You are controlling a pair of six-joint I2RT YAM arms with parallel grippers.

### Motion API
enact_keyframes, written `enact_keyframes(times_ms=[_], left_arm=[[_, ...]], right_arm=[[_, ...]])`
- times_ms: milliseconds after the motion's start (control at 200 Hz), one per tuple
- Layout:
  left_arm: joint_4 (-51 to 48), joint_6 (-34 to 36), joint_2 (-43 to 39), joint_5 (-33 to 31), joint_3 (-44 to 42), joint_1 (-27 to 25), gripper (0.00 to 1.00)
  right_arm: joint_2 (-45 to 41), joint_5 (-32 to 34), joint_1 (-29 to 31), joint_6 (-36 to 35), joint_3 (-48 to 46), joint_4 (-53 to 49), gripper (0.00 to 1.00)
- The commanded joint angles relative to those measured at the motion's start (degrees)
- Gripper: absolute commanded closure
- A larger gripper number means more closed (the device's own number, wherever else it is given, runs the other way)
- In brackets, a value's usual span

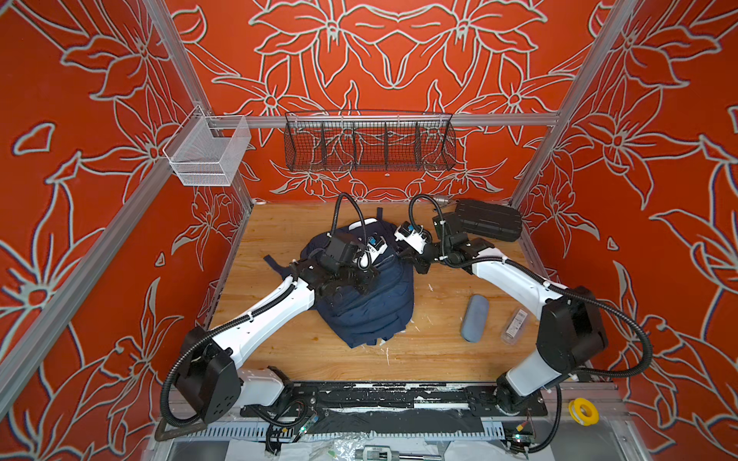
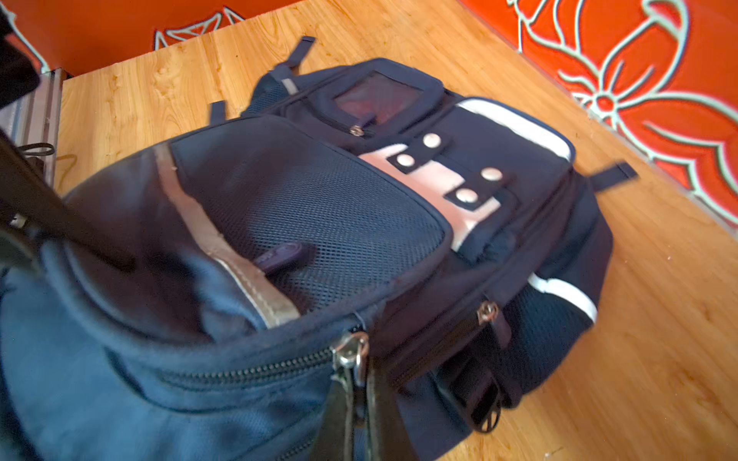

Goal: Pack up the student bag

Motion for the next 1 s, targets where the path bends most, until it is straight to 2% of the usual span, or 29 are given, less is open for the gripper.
enact_keyframes(times_ms=[0,150,215,375,470,585,701,776,816,911,991], left_arm=[[1.9,-9.8,1.8,-2.8,3.7,0.1,1.00],[0.0,-18.3,5.8,-2.3,9.3,0.0,1.00],[-2.3,-20.6,7.3,-3.9,11.7,-0.1,1.00],[-2.7,-25.8,8.5,-6.3,12.9,-0.4,1.00],[-2.1,-28.2,8.3,-6.6,13.1,-1.5,1.00],[-1.6,-30.3,7.4,-5.6,13.1,-2.3,1.00],[-4.5,-29.1,6.6,-5.2,14.3,-2.2,1.00],[-9.5,-26.4,6.4,-5.3,16.8,-2.0,0.71],[-11.9,-25.4,6.2,-5.1,18.1,-1.5,0.61],[-15.0,-26.9,5.8,-3.1,19.9,0.9,0.50],[-16.2,-29.6,6.7,-1.6,21.3,3.0,0.45]], right_arm=[[-4.7,0.0,-1.0,1.0,-1.2,-0.9,1.00],[-9.3,0.8,0.7,3.0,-5.4,2.1,1.00],[-10.6,1.9,1.7,5.0,-5.7,1.5,1.00],[-13.4,5.9,5.7,9.4,-7.2,0.8,1.00],[-13.8,9.2,8.5,12.1,-7.8,0.3,1.00],[-14.8,11.8,9.4,16.3,-11.1,4.2,1.00],[-15.7,13.6,9.3,17.4,-13.4,7.7,1.00],[-16.1,14.9,9.4,16.2,-13.6,8.1,1.00],[-16.2,15.3,9.4,15.8,-13.9,8.5,1.00],[-16.6,14.4,9.3,15.0,-15.0,10.4,1.00],[-17.8,13.7,9.4,14.6,-18.5,15.2,1.00]])
